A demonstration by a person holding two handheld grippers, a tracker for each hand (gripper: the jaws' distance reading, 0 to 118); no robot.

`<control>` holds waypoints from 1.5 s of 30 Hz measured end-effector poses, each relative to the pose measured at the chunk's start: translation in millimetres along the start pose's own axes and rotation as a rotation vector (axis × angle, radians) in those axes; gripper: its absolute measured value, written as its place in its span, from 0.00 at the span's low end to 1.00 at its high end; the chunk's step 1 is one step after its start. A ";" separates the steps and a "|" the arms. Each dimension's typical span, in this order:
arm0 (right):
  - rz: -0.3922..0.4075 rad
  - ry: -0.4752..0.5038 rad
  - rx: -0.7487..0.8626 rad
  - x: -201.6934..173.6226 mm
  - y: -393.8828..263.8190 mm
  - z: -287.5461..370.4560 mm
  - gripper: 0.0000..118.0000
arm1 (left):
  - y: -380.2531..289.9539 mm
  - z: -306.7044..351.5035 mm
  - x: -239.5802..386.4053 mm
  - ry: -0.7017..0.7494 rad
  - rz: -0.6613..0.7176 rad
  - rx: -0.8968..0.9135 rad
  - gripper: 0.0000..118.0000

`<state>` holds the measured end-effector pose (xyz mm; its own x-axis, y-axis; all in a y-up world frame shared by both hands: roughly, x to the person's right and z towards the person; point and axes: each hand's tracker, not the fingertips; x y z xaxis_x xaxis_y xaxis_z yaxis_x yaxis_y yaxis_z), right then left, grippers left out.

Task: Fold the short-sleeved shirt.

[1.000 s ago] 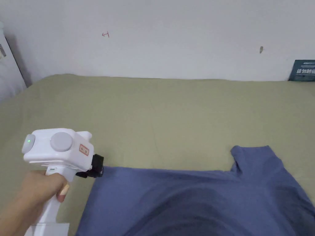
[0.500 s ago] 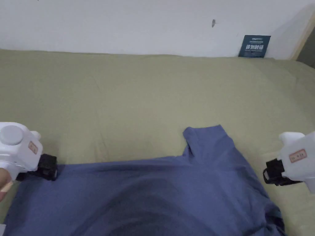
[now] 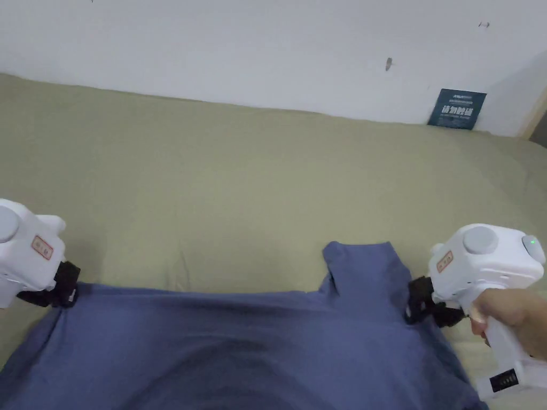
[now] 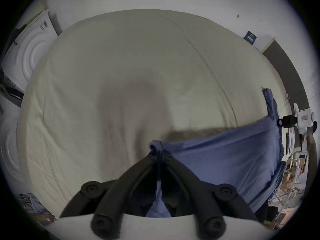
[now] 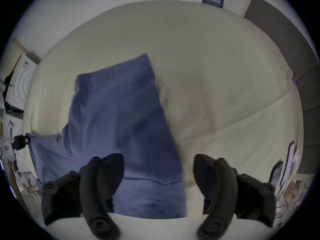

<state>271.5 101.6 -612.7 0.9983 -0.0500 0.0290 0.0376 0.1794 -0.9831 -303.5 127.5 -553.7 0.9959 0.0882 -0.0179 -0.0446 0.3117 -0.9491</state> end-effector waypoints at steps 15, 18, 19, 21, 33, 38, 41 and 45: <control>0.144 0.026 0.228 -7.7 -60.8 139.7 0.00 | -38.1 89.3 -11.9 -0.084 -0.045 0.107 0.03; 0.158 0.048 0.288 -2.3 -97.7 176.1 0.00 | -66.9 126.8 -17.2 -0.105 -0.057 0.145 0.03; 0.155 0.050 0.303 0.1 -111.8 186.8 0.00 | -78.2 137.3 -20.3 -0.117 -0.066 0.153 0.03; 0.158 0.065 0.323 5.5 -138.1 203.0 0.00 | -102.1 156.1 -23.3 -0.122 -0.071 0.169 0.03; 0.094 0.117 0.224 30.6 -299.6 149.0 0.00 | -262.2 122.8 -42.9 -0.143 -0.002 0.058 0.03; 0.048 0.085 0.174 35.8 -325.6 99.0 0.00 | -300.3 77.2 -52.1 -0.140 0.084 0.003 0.03; 0.048 0.047 0.182 35.1 -329.5 85.1 0.00 | -301.4 70.6 -53.9 -0.144 0.108 0.039 0.03; 0.083 0.027 0.184 28.9 -326.7 80.9 0.00 | -294.6 74.5 -50.6 -0.117 0.049 0.038 0.08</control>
<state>291.6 121.1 -276.1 0.9969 -0.0539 -0.0581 -0.0348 0.3601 -0.9323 -346.6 101.7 -249.7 0.9766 0.2134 -0.0254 -0.0986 0.3400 -0.9352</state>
